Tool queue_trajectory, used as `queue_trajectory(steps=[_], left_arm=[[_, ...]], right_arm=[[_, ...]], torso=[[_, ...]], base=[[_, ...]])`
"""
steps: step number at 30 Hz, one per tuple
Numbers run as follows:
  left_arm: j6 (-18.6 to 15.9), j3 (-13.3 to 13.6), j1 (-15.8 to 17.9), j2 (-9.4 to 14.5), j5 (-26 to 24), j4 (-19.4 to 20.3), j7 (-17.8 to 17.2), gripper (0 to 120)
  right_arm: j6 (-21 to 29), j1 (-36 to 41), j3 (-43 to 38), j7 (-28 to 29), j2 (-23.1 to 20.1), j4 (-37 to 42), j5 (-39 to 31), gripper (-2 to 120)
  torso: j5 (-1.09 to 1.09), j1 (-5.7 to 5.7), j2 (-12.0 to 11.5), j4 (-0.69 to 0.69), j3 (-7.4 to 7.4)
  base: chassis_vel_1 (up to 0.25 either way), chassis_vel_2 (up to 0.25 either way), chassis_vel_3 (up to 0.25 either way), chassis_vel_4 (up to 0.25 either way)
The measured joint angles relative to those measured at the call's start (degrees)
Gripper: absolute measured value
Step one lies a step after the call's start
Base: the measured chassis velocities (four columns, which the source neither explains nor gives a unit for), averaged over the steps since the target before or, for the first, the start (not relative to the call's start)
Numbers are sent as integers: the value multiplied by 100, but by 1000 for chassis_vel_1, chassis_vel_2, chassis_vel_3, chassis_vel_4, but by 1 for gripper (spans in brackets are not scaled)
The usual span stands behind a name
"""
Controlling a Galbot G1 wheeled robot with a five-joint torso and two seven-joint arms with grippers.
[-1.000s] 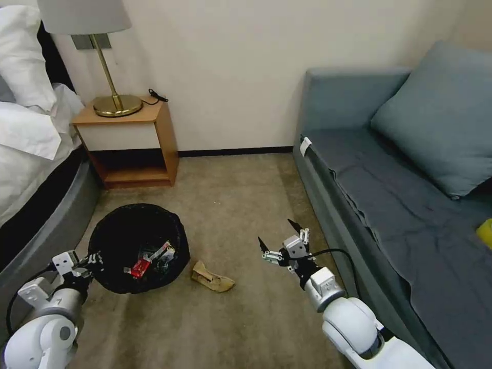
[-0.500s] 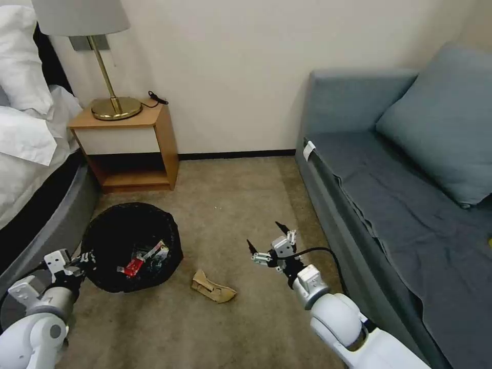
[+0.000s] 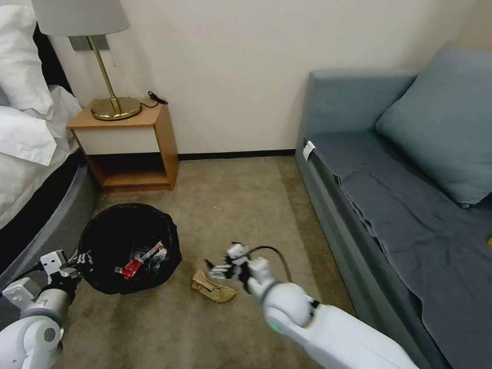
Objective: Pick up the trash bin, then pick up the garbage on the floor and place it into the trash bin.
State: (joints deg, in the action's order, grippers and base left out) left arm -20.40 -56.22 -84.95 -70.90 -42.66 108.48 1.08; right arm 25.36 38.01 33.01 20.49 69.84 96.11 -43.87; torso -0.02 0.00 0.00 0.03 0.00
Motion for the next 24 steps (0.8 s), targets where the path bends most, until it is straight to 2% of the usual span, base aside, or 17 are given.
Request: queue_trajectory(steps=[1, 3, 6, 8, 10, 15, 24], left_arm=[[0, 2, -5, -2, -6, 10, 2, 4], [0, 2, -7, -3, -9, 12, 5, 4], [14, -28, -20, 0, -41, 14, 29, 4], [16, -39, -23, 2, -46, 13, 30, 4], [22, -96, -33, 22, -71, -7, 37, 4], [30, -123, -33, 38, -76, -41, 43, 4], [40, -120, -30, 17, -59, -68, 45, 4]], right_arm=[[244, -133, 94, 144, 122, -138, -358, 100], [379, -201, 143, 245, 195, -222, -565, 100], [946, -391, 288, 791, 442, -611, -1479, 100], [1028, -399, 295, 887, 489, -692, -1610, 100], [1245, -407, 295, 1290, 651, -1001, -2081, 100], [1451, -408, 236, 1801, 908, -1425, -2805, 100], [1609, -456, 65, 2036, 1353, -2341, -3052, 100]], torso=[[0, 0, 0, -1, 0], [0, 0, 0, -2, 0], [0, 0, 0, -3, 0], [0, 0, 0, -3, 0], [0, 0, 0, -3, 0], [1, 0, 0, -3, 0], [1, 0, 0, -3, 0]], base=[[0, 0, 0, 0], [0, 0, 0, 0], [0, 0, 0, 0], [0, 0, 0, 0], [0, 0, 0, 0], [0, 0, 0, 0], [0, 0, 0, 0]])
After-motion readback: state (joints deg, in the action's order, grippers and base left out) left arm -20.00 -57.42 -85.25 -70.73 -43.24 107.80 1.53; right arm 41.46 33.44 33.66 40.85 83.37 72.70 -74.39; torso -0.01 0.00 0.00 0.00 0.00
